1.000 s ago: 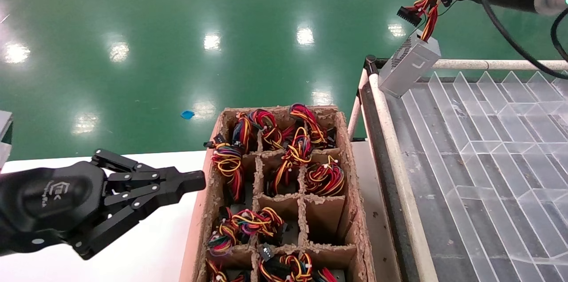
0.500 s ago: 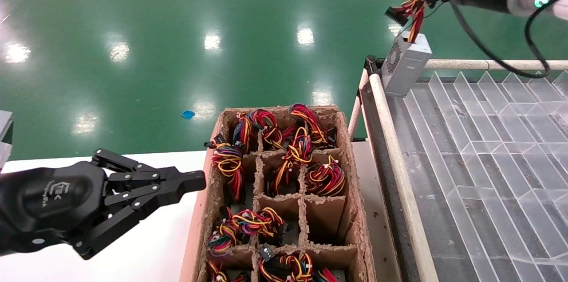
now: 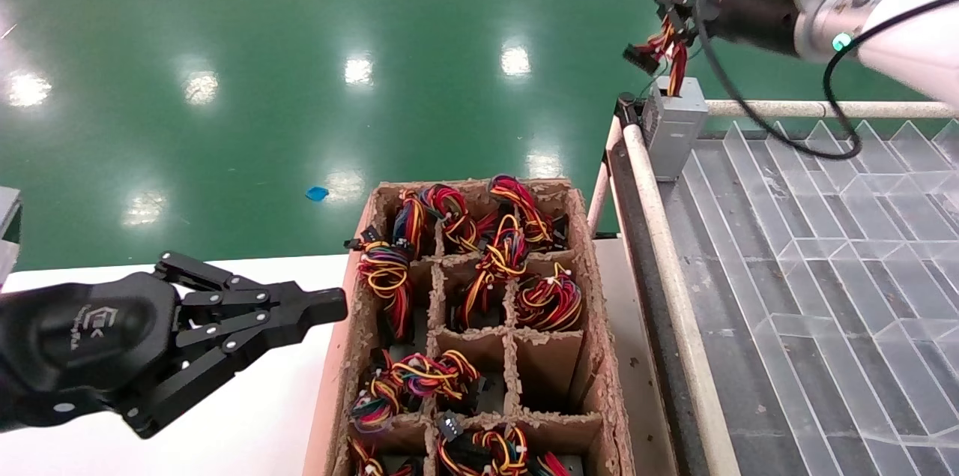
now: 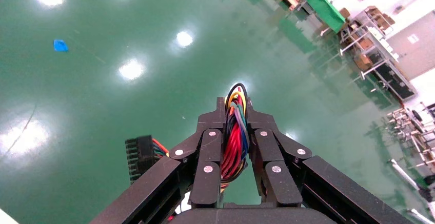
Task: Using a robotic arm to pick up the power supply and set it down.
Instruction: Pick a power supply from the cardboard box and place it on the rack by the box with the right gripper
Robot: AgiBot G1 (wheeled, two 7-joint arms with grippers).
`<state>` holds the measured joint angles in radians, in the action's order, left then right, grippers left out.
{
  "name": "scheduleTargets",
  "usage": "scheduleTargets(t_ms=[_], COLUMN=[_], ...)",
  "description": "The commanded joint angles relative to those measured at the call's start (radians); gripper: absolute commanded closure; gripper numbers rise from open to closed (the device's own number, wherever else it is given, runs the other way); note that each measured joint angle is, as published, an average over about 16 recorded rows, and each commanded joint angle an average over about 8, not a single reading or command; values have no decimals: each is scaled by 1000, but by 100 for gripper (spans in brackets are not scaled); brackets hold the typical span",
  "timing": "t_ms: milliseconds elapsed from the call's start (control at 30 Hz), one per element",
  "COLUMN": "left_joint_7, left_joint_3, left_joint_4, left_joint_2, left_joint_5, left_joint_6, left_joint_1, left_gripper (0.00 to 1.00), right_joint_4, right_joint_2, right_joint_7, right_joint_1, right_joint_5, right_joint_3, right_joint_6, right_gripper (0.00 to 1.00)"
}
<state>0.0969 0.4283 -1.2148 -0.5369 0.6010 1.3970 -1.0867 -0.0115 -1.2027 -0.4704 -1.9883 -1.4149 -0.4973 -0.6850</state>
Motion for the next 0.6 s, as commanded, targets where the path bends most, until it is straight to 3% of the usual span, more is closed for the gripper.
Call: scheduleTargets(t_ms=[33,267,600], left_joint_7=[0,0,0], left_joint_3=[0,0,0], left_joint_4=[0,0,0], left_joint_2=[0,0,0], left_joint_5=[0,0,0], left_joint_6=[0,0,0], left_joint_1=[0,0,0], left_gripper=[100,100,100], right_joint_4=[-3,3,9], right_joint_2=[-5,-10,-9], right_joint_7=[6,20,22], right_joint_1=[12,22,14], right_joint_5=[5,13,3], right_joint_3=[3,9,2], right_joint_6=[10,-2,-8], right_gripper=[87,2,0])
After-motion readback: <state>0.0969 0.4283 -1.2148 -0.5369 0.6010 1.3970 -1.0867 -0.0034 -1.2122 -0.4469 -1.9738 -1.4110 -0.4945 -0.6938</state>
